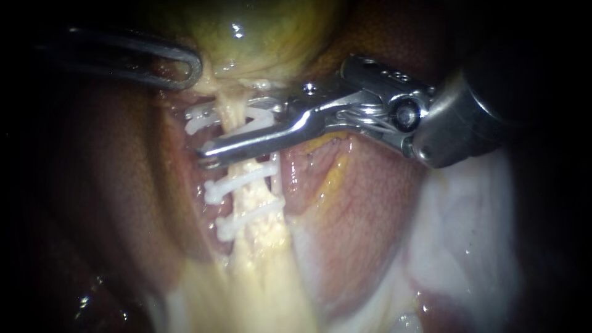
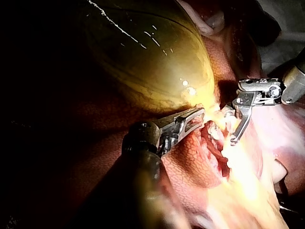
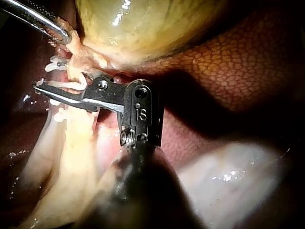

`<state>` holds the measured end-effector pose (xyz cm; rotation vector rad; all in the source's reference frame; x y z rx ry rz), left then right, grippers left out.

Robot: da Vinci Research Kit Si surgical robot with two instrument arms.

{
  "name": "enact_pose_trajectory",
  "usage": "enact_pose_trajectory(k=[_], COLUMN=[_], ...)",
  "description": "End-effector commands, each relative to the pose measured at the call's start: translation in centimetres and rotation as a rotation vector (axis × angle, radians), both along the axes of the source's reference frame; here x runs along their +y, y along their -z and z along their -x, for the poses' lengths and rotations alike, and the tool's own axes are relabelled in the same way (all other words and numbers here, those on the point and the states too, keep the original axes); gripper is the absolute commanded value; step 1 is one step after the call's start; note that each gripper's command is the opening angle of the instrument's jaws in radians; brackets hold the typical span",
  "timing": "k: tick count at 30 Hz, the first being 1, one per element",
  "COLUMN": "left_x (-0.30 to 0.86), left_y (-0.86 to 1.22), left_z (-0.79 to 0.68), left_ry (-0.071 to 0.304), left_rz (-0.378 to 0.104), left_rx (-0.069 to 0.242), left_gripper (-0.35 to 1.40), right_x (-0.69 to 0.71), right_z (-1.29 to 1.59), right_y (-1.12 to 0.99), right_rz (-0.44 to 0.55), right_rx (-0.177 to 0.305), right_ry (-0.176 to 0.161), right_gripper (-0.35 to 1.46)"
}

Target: Clipping third clip left tube

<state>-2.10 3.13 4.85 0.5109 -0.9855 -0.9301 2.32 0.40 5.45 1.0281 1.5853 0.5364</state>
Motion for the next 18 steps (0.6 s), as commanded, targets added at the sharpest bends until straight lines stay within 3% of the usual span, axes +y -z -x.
enact_pose_trajectory(k=[1, 7, 9, 18], left_x=[0.00, 0.00, 0.00, 0.00], left_y=[0.00, 0.00, 0.00, 0.00], left_z=[0.00, 0.00, 0.00, 0.00], left_ry=[0.000, 0.000, 0.000, 0.000], left_rz=[0.000, 0.000, 0.000, 0.000], left_rx=[0.000, 0.000, 0.000, 0.000], left_gripper=[-0.35, -0.35, -0.35, -0.35], right_x=[0.01, 0.03, 0.03, 0.02], right_z=[0.00, 0.01, 0.01, 0.00], right_y=[0.01, 0.02, 0.02, -0.03], right_rz=[0.000, -0.030, -0.052, -0.099], right_rx=[-0.001, -0.019, -0.031, -0.056], right_ry=[-0.002, -0.004, -0.001, 0.007], right_gripper=[0.02, -0.18, -0.35, -0.35])
